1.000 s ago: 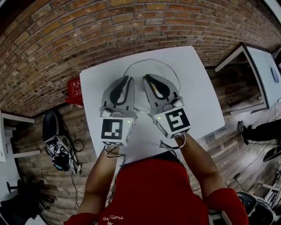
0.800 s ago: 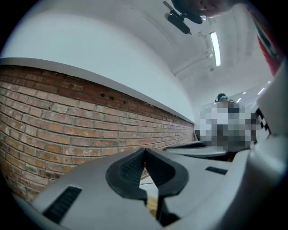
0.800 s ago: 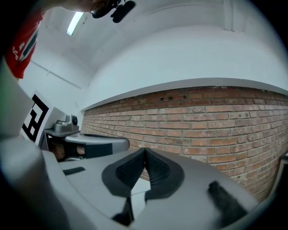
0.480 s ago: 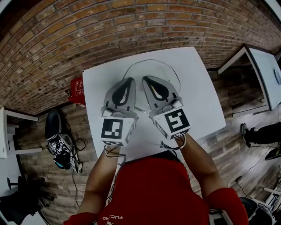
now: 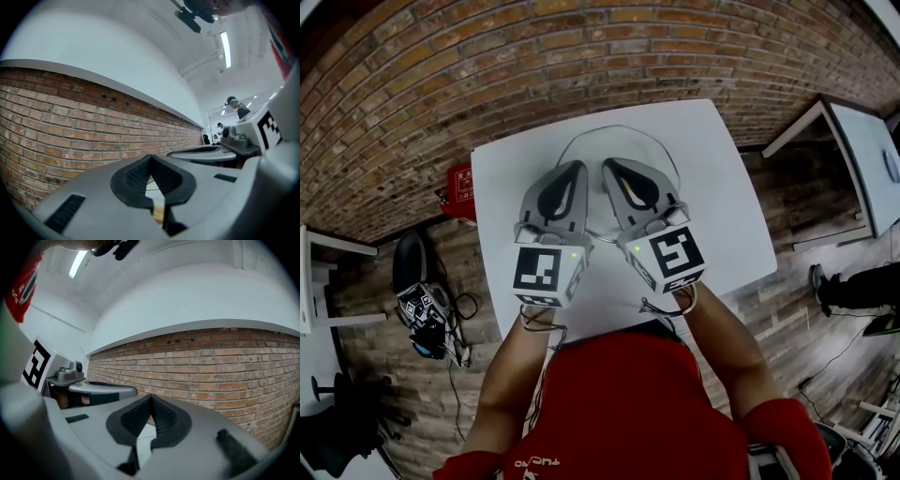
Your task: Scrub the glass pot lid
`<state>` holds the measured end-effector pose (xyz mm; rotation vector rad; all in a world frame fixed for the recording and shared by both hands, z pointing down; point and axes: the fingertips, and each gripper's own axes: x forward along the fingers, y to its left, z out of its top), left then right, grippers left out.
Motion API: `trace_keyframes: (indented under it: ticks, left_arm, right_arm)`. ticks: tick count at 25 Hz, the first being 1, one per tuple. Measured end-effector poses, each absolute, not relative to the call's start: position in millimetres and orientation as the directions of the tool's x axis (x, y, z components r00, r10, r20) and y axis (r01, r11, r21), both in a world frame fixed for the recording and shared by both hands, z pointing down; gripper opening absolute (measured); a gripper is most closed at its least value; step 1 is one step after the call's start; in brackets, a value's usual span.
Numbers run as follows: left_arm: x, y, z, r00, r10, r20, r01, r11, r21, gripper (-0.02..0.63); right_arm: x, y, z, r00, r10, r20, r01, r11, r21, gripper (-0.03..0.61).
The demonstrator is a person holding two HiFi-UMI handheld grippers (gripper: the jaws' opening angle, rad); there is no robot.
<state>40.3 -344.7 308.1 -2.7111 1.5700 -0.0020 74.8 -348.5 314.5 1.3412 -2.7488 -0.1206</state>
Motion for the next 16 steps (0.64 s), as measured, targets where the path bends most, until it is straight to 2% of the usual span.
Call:
trace_keyframes:
  ticks: [16]
  left_arm:
    - [40.9, -350.2, 311.3, 0.487, -0.873, 0.003, -0.873, -0.487, 0.004, 0.017]
  right_arm:
    - [83.0, -355.6, 319.5, -0.607, -0.792, 0.065, -0.784, 0.610, 0.112, 0.029]
